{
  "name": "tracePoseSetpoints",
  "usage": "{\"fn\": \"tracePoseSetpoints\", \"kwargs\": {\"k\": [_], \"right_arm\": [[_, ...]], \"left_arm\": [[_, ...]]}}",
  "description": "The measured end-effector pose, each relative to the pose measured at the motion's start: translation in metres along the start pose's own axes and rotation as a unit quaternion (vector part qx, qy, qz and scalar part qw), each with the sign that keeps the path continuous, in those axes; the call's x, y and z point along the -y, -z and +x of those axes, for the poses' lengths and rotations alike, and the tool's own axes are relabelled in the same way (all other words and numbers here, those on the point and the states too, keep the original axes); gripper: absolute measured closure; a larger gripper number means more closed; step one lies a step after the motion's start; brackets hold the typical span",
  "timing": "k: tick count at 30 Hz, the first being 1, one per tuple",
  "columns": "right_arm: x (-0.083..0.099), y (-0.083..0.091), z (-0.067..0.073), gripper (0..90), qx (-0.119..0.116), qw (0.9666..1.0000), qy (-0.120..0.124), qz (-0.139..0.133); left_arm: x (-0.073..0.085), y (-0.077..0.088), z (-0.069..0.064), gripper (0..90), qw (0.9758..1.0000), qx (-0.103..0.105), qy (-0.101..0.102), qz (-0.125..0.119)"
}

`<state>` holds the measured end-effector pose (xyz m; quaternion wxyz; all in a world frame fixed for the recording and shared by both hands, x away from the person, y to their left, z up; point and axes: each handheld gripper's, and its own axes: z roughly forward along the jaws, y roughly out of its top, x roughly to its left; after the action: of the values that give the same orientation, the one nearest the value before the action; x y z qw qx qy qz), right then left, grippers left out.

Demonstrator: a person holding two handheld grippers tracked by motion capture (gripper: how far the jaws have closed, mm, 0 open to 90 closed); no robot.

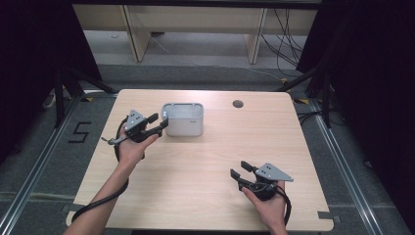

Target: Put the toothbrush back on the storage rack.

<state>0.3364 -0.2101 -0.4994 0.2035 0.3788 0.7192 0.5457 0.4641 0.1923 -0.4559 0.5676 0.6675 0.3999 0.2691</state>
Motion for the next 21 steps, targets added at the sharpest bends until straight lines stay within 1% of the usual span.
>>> {"fn": "tracePoseSetpoints", "kwargs": {"k": [1,5,6,7,8,9,10,11,12,13,14,15,18,19,20,21], "right_arm": [[0.000,0.000,0.000,45.8,-0.004,1.0000,-0.005,-0.001],[0.000,0.000,-0.001,45.6,0.000,1.0000,-0.002,-0.001],[0.000,0.000,0.000,45.6,-0.001,1.0000,-0.002,-0.001],[0.000,-0.001,-0.001,45.5,0.001,1.0000,0.007,-0.006],[0.000,-0.001,-0.002,45.4,0.001,0.9999,0.011,-0.008],[0.000,-0.001,-0.002,45.4,0.004,0.9999,0.010,-0.007],[0.000,-0.001,-0.001,45.4,0.005,1.0000,0.008,-0.002],[0.000,-0.002,-0.001,45.3,-0.004,1.0000,0.001,-0.005],[0.001,-0.002,-0.001,45.3,-0.006,1.0000,-0.001,-0.005],[0.000,-0.001,-0.002,45.2,-0.001,1.0000,0.008,-0.005],[0.000,-0.001,-0.002,45.2,-0.001,1.0000,0.008,-0.004],[0.001,-0.002,-0.001,45.1,-0.005,1.0000,-0.002,-0.005],[0.001,-0.002,-0.001,45.1,-0.005,1.0000,-0.002,-0.004],[0.001,-0.002,-0.001,45.0,-0.004,1.0000,-0.001,-0.004],[0.001,-0.002,-0.001,44.9,-0.006,1.0000,-0.003,-0.004],[0.001,-0.001,-0.002,44.9,-0.001,1.0000,0.008,-0.003]], "left_arm": [[0.001,0.002,0.000,46.8,1.0000,0.000,-0.001,0.000],[0.005,0.011,-0.001,46.8,1.0000,0.000,-0.002,0.004],[0.007,0.013,-0.001,46.7,1.0000,0.000,0.002,0.002],[0.008,0.015,-0.001,46.7,1.0000,-0.002,0.004,0.005],[0.010,0.016,-0.001,46.6,1.0000,0.000,0.005,0.006],[0.011,0.019,-0.002,46.2,0.9999,0.002,0.012,0.007],[0.012,0.020,-0.002,45.9,0.9999,0.004,0.014,0.007],[0.014,0.022,-0.003,45.8,0.9998,0.005,0.016,0.006],[0.015,0.025,-0.003,45.7,0.9999,0.004,0.016,0.006],[0.015,0.026,-0.003,45.7,0.9999,0.005,0.013,0.006],[0.017,0.029,-0.004,45.7,0.9999,0.005,0.012,0.006],[0.017,0.030,-0.004,45.7,0.9999,0.005,0.012,0.007],[0.022,0.036,-0.005,45.7,1.0000,0.003,0.007,0.004],[0.023,0.039,-0.005,45.7,0.9999,-0.001,0.008,0.007],[0.025,0.041,-0.004,45.7,1.0000,-0.001,0.009,0.005],[0.027,0.044,-0.004,45.7,0.9999,-0.003,0.008,0.006]]}}
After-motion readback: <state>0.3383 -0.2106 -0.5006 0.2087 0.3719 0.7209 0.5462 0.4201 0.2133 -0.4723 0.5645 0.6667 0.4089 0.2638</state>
